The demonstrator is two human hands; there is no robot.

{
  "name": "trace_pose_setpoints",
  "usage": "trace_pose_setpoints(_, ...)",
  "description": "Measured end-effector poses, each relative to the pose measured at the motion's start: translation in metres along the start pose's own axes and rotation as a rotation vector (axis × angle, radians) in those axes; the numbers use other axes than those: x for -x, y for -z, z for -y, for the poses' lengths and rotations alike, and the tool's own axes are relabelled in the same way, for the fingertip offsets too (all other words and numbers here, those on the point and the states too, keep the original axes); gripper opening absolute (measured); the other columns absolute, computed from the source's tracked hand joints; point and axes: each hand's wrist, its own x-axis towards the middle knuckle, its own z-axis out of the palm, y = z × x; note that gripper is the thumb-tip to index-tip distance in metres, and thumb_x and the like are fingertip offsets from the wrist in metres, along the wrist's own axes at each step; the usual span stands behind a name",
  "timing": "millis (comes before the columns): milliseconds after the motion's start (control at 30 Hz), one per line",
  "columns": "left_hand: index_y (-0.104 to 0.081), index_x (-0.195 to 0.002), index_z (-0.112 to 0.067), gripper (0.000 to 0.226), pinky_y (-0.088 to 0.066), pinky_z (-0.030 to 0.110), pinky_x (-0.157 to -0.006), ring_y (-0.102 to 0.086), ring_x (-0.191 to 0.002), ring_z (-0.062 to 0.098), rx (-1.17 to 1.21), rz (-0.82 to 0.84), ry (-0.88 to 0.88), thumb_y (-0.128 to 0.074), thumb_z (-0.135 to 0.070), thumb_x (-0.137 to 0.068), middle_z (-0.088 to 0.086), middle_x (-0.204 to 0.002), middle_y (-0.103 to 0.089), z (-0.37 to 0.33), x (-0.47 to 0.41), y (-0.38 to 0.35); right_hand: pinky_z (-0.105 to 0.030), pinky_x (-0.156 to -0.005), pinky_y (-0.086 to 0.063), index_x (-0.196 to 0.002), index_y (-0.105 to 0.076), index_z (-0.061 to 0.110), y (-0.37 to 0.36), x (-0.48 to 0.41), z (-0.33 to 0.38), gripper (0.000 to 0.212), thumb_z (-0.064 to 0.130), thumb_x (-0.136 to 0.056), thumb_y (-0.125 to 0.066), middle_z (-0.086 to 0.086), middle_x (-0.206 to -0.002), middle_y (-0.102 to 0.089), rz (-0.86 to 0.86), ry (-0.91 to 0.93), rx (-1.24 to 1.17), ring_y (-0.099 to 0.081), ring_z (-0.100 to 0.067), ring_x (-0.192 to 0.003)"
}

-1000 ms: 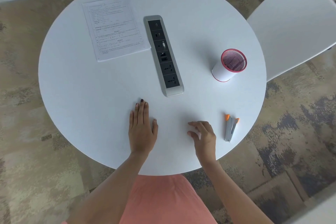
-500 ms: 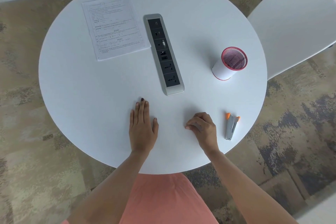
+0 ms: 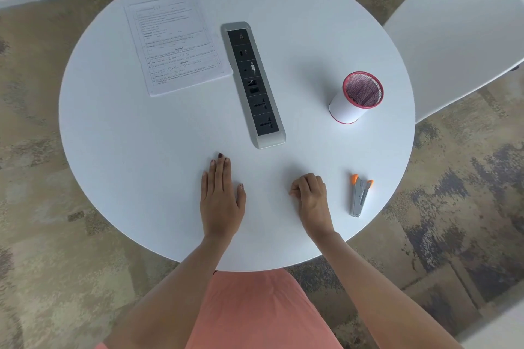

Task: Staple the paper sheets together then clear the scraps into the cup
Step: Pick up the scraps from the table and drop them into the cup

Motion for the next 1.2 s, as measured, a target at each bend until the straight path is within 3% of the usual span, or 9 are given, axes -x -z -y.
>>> trace_pose_setpoints(133, -0.026, -0.153, -0.006, 0.061, -0.013, 0.038, -0.124, -0.017, -0.151, 0.02, 0.003, 0.002, 0.003, -0.036, -0.03, -0.098, 0.006, -0.163, -0.021, 0.0, 0.0, 0.0, -0.021, -0.065, -0.035, -0.083, -0.052, 0.003, 0.008, -0.007, -0.002, 0.023, -0.018, -0.077, -0.047, -0.004, -0.081, -0.05, -0.023, -0.113, -0.131, -0.045, -0.019, -0.071)
trace_pose_setpoints(300, -0.025, -0.153, -0.006, 0.061, -0.011, 0.037, -0.125, -0.015, -0.151, 0.02, -0.001, 0.004, 0.003, -0.032, -0.032, -0.098, 0.006, -0.163, -0.021, 0.0, 0.0, 0.001, -0.009, -0.057, -0.03, -0.082, -0.053, 0.0, 0.031, -0.039, -0.005, 0.022, -0.021, -0.079, -0.048, -0.011, -0.076, -0.058, -0.239, -0.252, -0.191, -0.044, -0.008, -0.065)
trace_pose_setpoints(500, -0.025, -0.153, -0.006, 0.061, -0.011, 0.037, -0.125, -0.017, -0.151, 0.02, -0.001, 0.01, 0.001, -0.034, -0.03, -0.098, 0.006, -0.163, -0.021, 0.0, -0.001, 0.001, -0.021, -0.06, -0.031, -0.081, -0.059, 0.003, 0.077, -0.111, -0.018, 0.01, -0.006, -0.081, -0.054, -0.008, -0.076, -0.064, -0.601, -0.277, -0.133, -0.054, -0.02, -0.066)
trace_pose_setpoints(633, -0.026, -0.153, -0.006, 0.06, -0.012, 0.038, -0.125, -0.018, -0.151, 0.021, -0.006, 0.009, 0.001, -0.033, -0.03, -0.098, 0.007, -0.163, -0.022, -0.001, 0.0, 0.001, -0.031, -0.056, -0.035, -0.082, -0.06, 0.011, 0.101, -0.151, -0.033, 0.009, 0.006, -0.079, -0.054, -0.002, -0.076, -0.068, -0.725, -0.407, -0.075, -0.059, -0.023, -0.069)
trace_pose_setpoints(733, -0.027, -0.152, -0.005, 0.06, -0.013, 0.038, -0.124, -0.019, -0.151, 0.021, -0.006, 0.004, -0.002, -0.032, -0.03, -0.098, 0.007, -0.162, -0.023, -0.002, 0.0, 0.002, -0.025, -0.054, -0.028, -0.083, -0.064, 0.01, 0.116, -0.171, -0.042, 0.009, 0.007, -0.079, -0.056, -0.001, -0.078, -0.071, -0.72, -0.479, -0.054, -0.059, -0.021, -0.069)
trace_pose_setpoints(933, -0.026, -0.152, -0.005, 0.06, -0.012, 0.037, -0.124, -0.019, -0.151, 0.021, -0.008, 0.01, 0.001, -0.031, -0.031, -0.098, 0.007, -0.162, -0.023, -0.002, 0.0, 0.002, -0.027, -0.054, -0.033, -0.074, -0.068, 0.007, 0.124, -0.188, -0.051, 0.03, -0.001, -0.067, -0.041, -0.009, -0.07, -0.069, -0.623, -0.462, -0.082, -0.057, -0.023, -0.063)
trace_pose_setpoints(1000, -0.026, -0.152, -0.005, 0.06, -0.012, 0.037, -0.124, -0.019, -0.151, 0.021, -0.01, 0.011, 0.0, -0.031, -0.031, -0.098, 0.007, -0.162, -0.023, -0.002, 0.0, 0.002, -0.029, -0.059, -0.038, -0.079, -0.072, 0.007, 0.12, -0.19, -0.056, 0.026, -0.001, -0.074, -0.047, -0.011, -0.078, -0.071, -0.565, -0.443, -0.05, -0.061, -0.024, -0.071)
trace_pose_setpoints(1100, -0.026, -0.153, -0.006, 0.06, -0.011, 0.037, -0.125, -0.018, -0.151, 0.021, -0.008, 0.01, 0.003, -0.031, -0.031, -0.098, 0.006, -0.163, -0.022, -0.002, 0.0, 0.003, -0.026, -0.068, -0.034, -0.088, -0.074, 0.007, 0.114, -0.19, -0.062, 0.021, 0.006, -0.084, -0.053, -0.016, -0.095, -0.069, -0.519, -0.445, 0.014, -0.06, -0.034, -0.087)
trace_pose_setpoints(1200, -0.025, -0.153, -0.006, 0.06, -0.011, 0.037, -0.125, -0.018, -0.151, 0.02, -0.015, 0.01, 0.004, -0.031, -0.031, -0.098, 0.006, -0.163, -0.022, -0.002, 0.0, 0.002, -0.027, -0.072, -0.035, -0.09, -0.073, 0.006, 0.113, -0.187, -0.062, 0.02, 0.008, -0.085, -0.055, -0.021, -0.097, -0.065, -0.526, -0.435, 0.019, -0.058, -0.037, -0.087)
